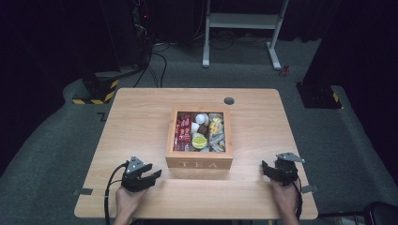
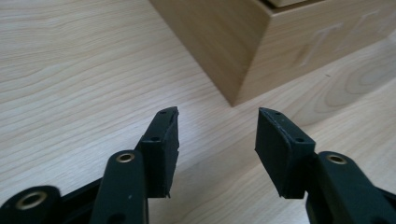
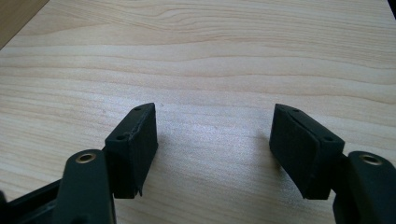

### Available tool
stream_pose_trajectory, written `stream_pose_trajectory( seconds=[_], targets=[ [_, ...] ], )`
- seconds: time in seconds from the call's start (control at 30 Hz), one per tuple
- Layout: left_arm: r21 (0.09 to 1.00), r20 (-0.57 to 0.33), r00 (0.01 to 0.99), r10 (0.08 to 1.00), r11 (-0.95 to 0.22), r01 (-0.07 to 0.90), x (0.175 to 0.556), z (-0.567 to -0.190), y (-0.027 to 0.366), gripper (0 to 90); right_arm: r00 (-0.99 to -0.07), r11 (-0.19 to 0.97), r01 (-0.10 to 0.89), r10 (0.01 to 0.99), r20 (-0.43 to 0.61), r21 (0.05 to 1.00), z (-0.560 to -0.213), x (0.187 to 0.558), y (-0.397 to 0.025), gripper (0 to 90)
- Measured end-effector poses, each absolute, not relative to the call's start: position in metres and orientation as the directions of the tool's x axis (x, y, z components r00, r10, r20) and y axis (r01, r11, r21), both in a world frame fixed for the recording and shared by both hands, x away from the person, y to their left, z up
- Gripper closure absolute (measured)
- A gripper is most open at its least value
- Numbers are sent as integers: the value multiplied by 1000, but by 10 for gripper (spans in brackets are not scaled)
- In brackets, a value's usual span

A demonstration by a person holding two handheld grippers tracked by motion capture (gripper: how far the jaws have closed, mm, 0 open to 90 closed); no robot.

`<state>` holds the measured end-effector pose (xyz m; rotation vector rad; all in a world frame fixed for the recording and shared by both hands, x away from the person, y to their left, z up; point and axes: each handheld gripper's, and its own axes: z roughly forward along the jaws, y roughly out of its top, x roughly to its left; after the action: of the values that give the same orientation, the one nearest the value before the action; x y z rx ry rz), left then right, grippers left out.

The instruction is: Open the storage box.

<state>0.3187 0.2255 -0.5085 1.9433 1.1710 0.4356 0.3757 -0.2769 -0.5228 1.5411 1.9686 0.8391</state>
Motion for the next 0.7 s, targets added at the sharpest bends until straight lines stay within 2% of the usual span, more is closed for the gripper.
stream_pose_trajectory(
  seconds=[0.13, 0.43, 0.47, 0.7],
  targets=[
    [783, -76, 537, 840, -283, 554, 317, -506, 215, 526, -235, 170, 664, 972, -12, 728, -523, 376, -277, 322],
    [782, -67, 567, 821, -310, 541, 319, -501, 197, 568, -236, 172, 663, 972, -15, 729, -523, 376, -277, 321],
    [779, -67, 571, 818, -315, 543, 320, -500, 193, 603, -237, 174, 661, 971, -17, 730, -523, 376, -277, 321],
    [788, -64, 609, 790, -334, 516, 323, -494, 172, 687, -238, 174, 662, 971, -16, 729, -523, 376, -277, 321]
  ],
)
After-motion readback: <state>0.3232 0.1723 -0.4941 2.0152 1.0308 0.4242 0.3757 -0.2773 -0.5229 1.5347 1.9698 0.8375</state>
